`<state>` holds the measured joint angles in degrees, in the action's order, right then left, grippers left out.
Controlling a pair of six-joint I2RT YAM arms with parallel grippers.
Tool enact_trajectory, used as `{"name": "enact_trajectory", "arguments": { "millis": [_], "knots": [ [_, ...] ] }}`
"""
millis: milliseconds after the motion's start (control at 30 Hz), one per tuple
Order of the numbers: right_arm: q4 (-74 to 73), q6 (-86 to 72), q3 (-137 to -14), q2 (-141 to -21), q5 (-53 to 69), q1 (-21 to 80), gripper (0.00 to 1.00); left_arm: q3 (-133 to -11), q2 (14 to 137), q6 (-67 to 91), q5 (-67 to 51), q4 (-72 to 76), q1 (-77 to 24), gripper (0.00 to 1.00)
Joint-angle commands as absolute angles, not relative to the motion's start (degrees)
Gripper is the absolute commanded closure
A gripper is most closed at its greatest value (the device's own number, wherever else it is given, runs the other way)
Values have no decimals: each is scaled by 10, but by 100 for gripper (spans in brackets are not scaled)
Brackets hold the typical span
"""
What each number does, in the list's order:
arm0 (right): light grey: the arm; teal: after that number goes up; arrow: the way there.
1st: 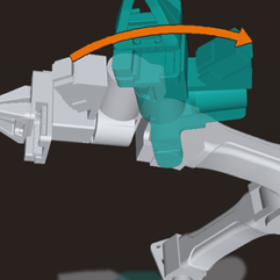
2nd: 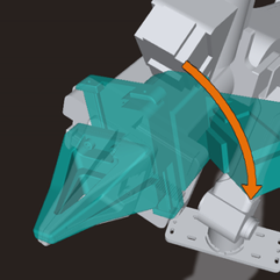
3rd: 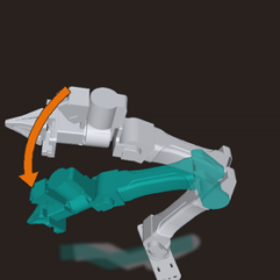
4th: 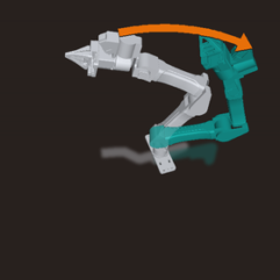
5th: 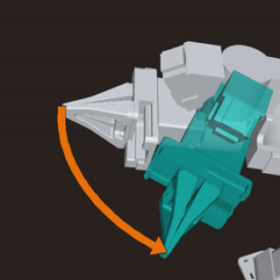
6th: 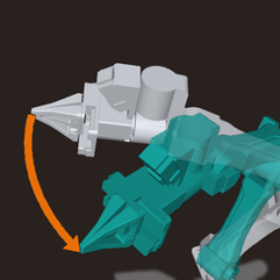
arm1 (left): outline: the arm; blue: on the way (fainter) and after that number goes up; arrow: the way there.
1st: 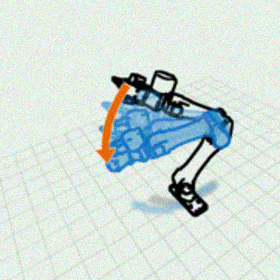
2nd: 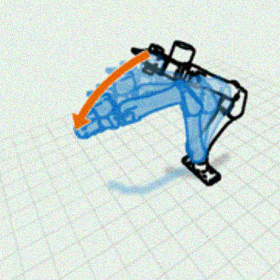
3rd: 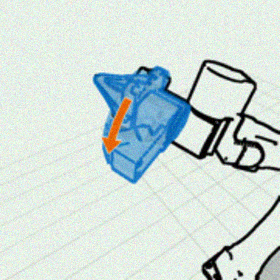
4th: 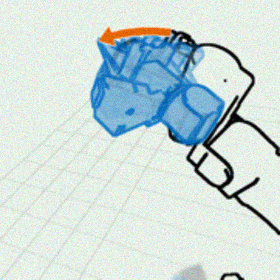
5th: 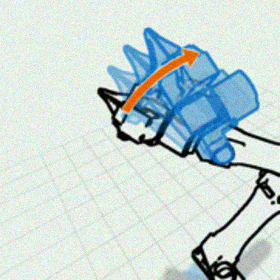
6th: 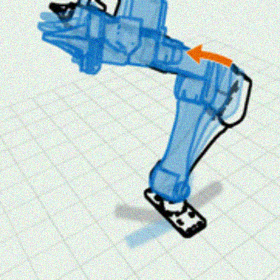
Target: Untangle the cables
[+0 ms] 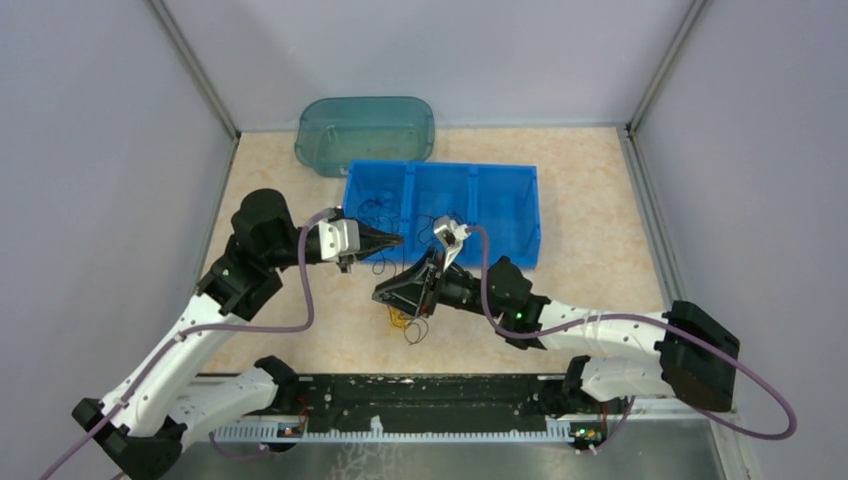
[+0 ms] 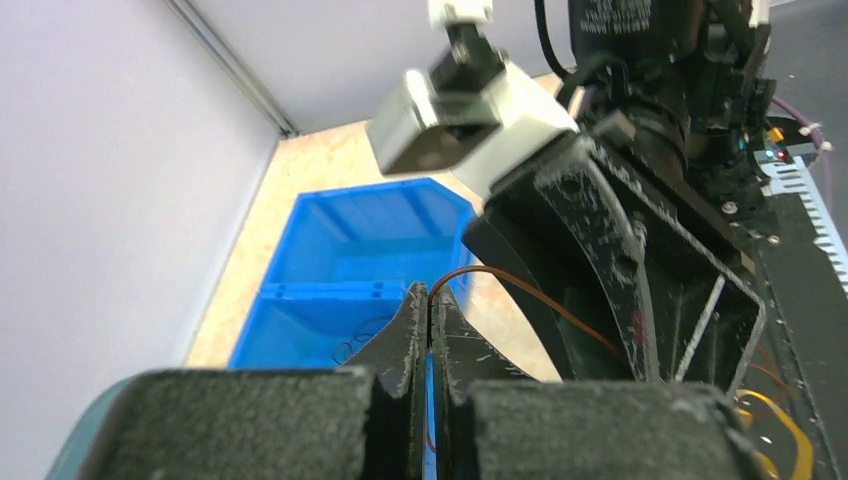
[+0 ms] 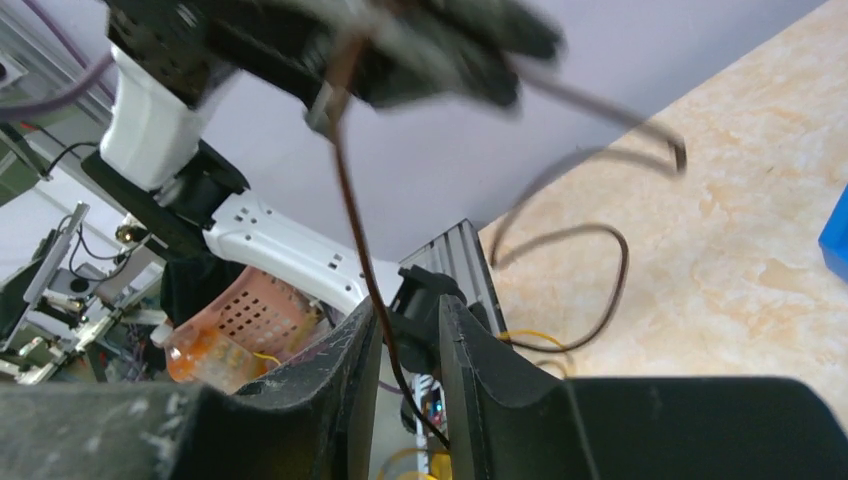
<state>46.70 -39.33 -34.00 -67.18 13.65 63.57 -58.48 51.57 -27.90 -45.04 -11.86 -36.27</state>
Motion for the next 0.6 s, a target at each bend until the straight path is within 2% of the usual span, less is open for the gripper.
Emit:
{"name": "enact_trajectory", "arguments": {
  "millis": [0,567],
  "knots": [
    [515,-414,-327,-684,147,635,72,-635,526,-305,-453,-107,-365,100],
    [456,-396,-310,-753,117,635,74,-805,561,-255,-464,-99,-365,100]
  ]
}}
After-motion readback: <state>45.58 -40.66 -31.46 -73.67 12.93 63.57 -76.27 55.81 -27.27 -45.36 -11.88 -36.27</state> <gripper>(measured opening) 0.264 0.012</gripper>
